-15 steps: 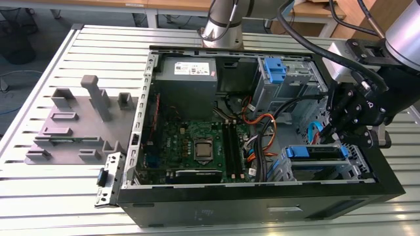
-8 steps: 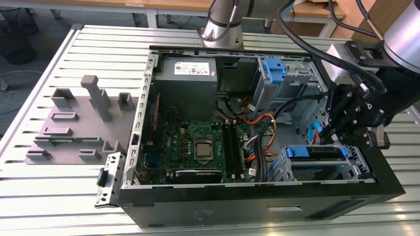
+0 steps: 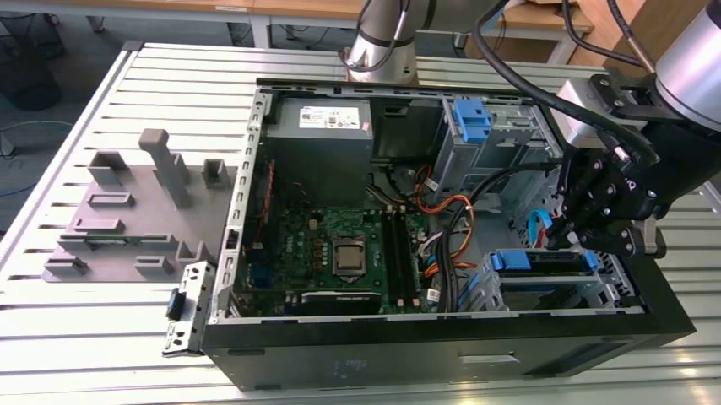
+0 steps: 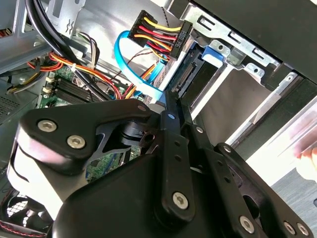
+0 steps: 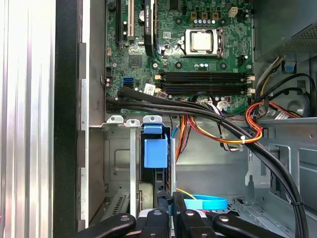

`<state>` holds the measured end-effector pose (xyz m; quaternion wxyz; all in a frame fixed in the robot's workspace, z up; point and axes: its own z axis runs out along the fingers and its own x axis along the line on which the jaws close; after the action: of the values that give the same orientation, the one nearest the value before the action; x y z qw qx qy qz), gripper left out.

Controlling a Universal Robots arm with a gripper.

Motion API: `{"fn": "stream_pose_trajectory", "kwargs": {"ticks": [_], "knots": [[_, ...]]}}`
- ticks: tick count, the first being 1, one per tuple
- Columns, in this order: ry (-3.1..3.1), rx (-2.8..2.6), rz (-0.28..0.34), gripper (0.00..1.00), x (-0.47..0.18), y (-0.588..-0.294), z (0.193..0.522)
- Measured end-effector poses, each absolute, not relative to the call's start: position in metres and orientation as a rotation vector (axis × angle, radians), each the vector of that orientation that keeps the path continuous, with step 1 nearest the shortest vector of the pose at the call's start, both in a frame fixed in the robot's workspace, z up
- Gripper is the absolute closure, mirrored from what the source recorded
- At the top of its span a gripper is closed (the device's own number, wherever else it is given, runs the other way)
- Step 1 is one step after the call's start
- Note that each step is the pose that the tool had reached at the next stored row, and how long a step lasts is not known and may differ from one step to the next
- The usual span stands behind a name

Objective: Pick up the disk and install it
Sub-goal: 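Insert the first disk wire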

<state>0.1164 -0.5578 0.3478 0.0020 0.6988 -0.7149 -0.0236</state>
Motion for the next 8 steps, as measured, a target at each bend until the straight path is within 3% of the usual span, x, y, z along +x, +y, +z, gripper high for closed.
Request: {"fn": "stream_pose_trajectory", "kwargs": {"ticks": [8], "knots": [[-2.243,2.193,-0.073,0.84,0.1164,-0.5578,0.3461]]}}
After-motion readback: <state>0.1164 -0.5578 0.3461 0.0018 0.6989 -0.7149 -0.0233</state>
